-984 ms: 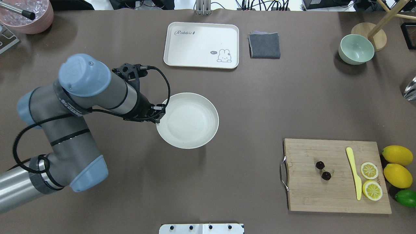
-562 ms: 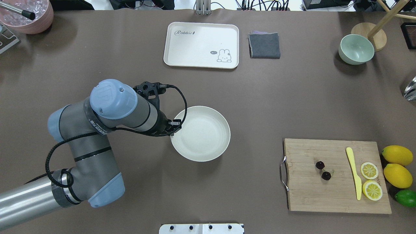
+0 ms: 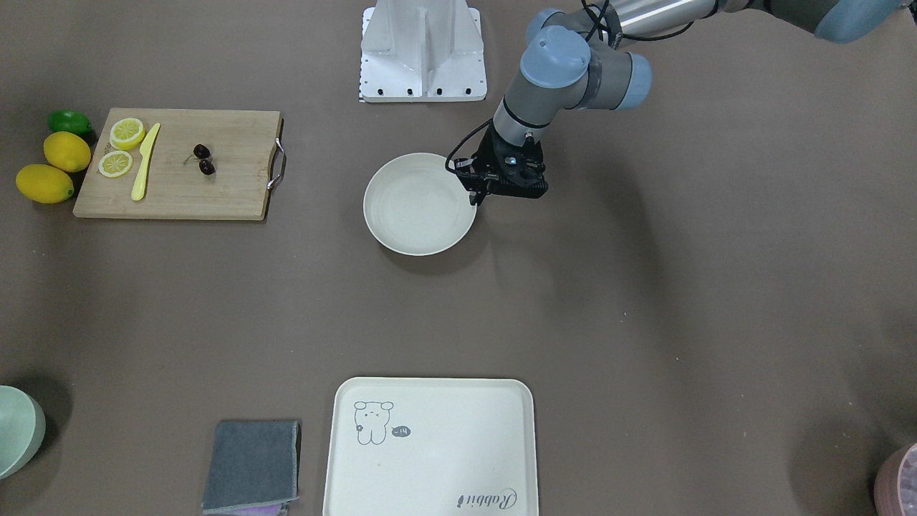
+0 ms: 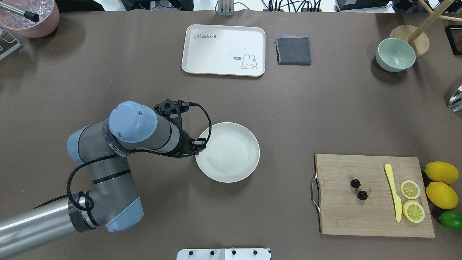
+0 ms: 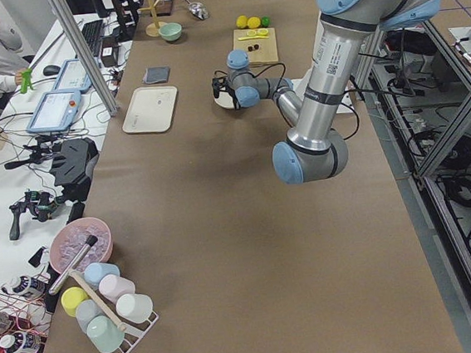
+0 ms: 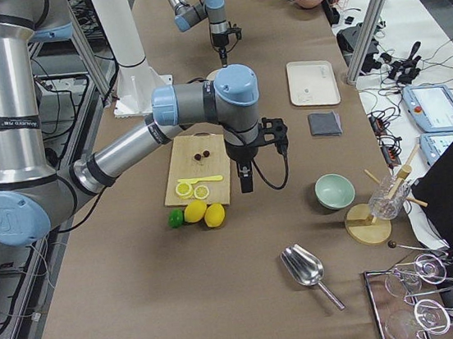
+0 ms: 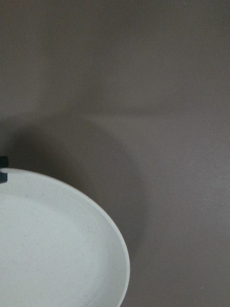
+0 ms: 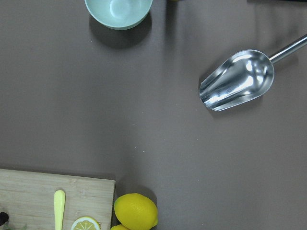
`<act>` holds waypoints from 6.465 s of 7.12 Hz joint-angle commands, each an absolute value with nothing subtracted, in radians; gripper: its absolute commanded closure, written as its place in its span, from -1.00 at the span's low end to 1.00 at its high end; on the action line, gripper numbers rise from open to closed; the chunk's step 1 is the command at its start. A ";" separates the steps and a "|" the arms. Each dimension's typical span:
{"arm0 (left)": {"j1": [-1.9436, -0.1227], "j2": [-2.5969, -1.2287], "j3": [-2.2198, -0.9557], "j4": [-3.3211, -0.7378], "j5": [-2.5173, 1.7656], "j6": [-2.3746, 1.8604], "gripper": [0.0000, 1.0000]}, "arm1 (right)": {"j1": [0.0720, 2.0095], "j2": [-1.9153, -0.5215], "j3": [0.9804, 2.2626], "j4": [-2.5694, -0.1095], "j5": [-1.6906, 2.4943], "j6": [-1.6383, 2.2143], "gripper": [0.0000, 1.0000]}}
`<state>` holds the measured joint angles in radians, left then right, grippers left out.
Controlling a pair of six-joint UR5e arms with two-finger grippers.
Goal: Place red cherry on plate
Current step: 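Set the plate down, open the left gripper and withdraw the left arm, then reach the right gripper toward the dark cherries on the cutting board, then lower the right gripper and close it on the two dark cherries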
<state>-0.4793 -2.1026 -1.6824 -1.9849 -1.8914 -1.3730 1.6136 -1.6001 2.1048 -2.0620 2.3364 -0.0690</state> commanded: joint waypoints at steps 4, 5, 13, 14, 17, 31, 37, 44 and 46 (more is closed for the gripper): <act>-0.485 -2.075 -1.638 -2.105 -1.875 -1.365 -0.94 | 1.612 -1.585 2.095 -2.063 2.336 -0.069 -1.00; -0.498 -2.072 -1.663 -2.100 -1.879 -1.365 -0.94 | 1.611 -1.575 2.092 -2.065 2.336 -0.069 -1.00; -1.147 -1.467 -1.815 -2.233 -2.545 -0.715 -0.94 | 1.657 -1.519 2.098 -2.177 2.333 -0.116 -1.00; -1.278 -1.456 -1.731 -2.230 -2.642 -0.574 -0.94 | 1.654 -1.514 2.100 -2.209 2.335 -0.117 -1.00; -1.434 -1.437 -1.579 -2.223 -2.668 -0.405 -0.94 | 1.617 -1.490 2.094 -2.218 2.327 -0.097 -1.00; -1.522 -1.393 -1.652 -2.120 -2.658 -0.394 -0.94 | 0.624 -1.718 2.038 -1.234 1.982 0.968 -0.89; -1.528 -1.390 -1.672 -2.121 -2.655 -0.391 -0.94 | 0.493 -1.729 2.075 -1.223 1.879 1.113 -0.73; -1.519 -1.391 -1.666 -2.118 -2.638 -0.391 -0.94 | 0.394 -1.747 2.076 -1.195 1.769 1.157 0.59; -1.519 -1.391 -1.664 -2.118 -2.638 -0.391 -0.94 | 0.393 -1.785 2.072 -1.143 1.772 1.155 1.00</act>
<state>-1.5187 -1.3913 -1.6652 -2.1185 -2.6386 -0.3912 0.3936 -1.7686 2.0746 -1.1676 1.7702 1.1564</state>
